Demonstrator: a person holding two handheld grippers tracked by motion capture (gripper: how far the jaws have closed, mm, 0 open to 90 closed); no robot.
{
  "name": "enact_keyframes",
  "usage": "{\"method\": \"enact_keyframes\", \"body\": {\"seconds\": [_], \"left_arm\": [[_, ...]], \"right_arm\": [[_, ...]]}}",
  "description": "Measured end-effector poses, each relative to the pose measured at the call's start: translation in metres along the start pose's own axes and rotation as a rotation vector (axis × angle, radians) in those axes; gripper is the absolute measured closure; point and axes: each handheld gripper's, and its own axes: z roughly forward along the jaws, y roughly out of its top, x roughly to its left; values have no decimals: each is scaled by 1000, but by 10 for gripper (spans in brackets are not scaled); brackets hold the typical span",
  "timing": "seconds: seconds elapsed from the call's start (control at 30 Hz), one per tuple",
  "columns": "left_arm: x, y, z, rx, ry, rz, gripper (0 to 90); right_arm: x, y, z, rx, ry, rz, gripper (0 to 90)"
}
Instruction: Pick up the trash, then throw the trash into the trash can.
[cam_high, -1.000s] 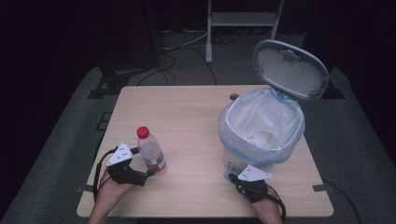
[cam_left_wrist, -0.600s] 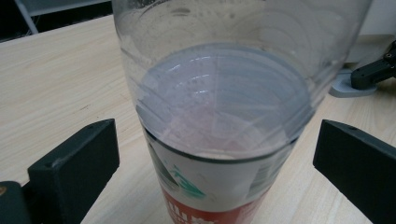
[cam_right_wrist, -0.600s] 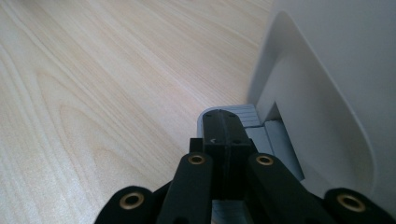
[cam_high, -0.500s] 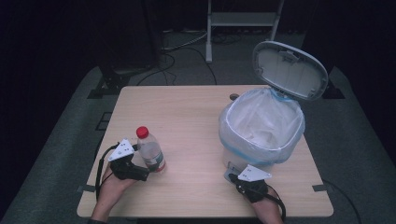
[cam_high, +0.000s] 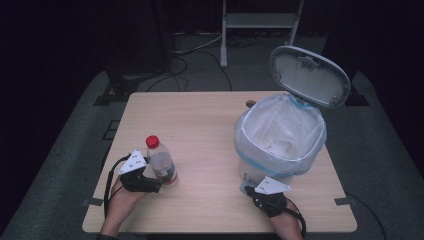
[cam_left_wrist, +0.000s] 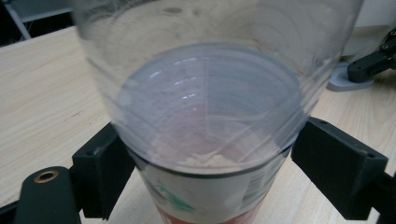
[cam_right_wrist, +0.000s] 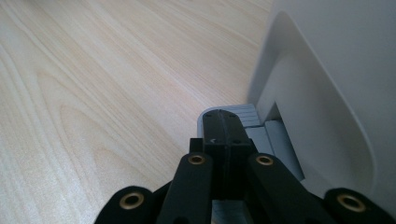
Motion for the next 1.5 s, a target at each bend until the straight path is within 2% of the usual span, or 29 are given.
{"method": "enact_keyframes", "body": {"seconds": [0.13, 0.47, 1.07, 1.5], "left_arm": [[0, -2, 1, -11, 1, 4, 209], [0, -3, 2, 0, 10, 8, 253], [-2, -3, 0, -17, 6, 3, 276], [-3, 3, -8, -56, -14, -20, 283]], "right_arm": [[0, 0, 0, -1, 0, 1, 900], [0, 0, 0, -1, 1, 4, 900], [-1, 0, 0, -3, 6, 6, 899], [-1, -1, -1, -9, 10, 23, 900]]}}
